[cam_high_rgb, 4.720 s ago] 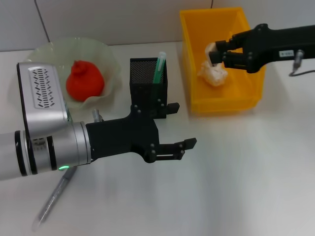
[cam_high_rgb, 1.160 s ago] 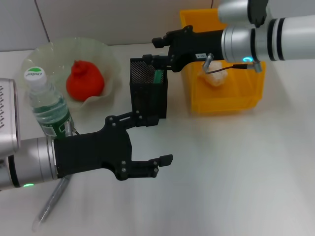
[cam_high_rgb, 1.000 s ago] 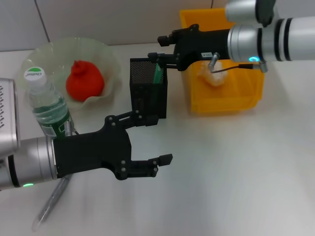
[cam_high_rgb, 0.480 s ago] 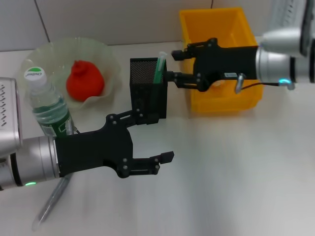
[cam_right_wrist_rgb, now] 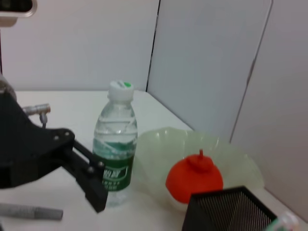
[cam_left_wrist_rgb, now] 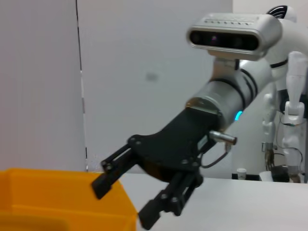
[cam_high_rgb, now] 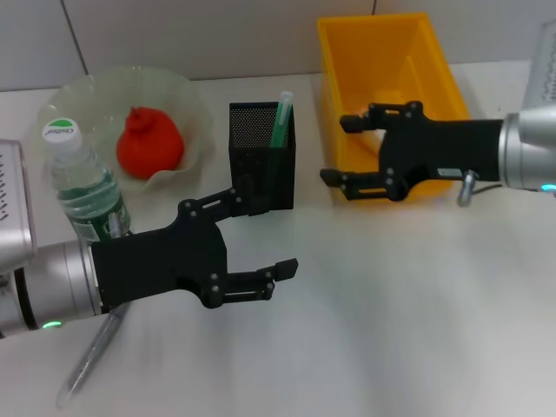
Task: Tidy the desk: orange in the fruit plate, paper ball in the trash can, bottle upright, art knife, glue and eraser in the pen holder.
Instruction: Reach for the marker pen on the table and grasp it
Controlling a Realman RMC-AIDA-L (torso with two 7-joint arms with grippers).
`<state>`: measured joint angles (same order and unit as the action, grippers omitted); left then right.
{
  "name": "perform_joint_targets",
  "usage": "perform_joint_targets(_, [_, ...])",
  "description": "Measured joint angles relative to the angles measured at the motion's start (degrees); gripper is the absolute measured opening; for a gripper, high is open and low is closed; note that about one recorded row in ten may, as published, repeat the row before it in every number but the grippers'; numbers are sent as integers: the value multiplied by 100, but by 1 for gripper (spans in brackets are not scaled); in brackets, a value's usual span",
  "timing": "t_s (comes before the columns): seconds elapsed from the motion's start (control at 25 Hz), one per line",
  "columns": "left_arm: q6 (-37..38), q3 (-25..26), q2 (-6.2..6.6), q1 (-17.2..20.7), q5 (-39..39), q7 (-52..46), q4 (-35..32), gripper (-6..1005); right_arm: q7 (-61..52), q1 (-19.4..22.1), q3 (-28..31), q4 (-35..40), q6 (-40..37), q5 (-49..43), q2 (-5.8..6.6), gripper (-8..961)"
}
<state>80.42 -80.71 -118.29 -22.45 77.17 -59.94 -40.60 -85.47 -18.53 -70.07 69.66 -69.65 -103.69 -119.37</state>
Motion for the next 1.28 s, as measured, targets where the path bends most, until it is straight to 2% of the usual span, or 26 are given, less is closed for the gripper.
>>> perform_joint_targets(0.36, [17,73,13,79,0,7,95,846,87,456,28,259,-389,-10,10,757])
perform_joint_targets(0.84, [67,90,88,118,5,-60,49,845,354,1111,77,778,-1541,-78,3,757])
perform_joint_targets(1.28, [22,114,96,88,128,-163,54,846,707,1362,649,814,-2312,-120,-22,757])
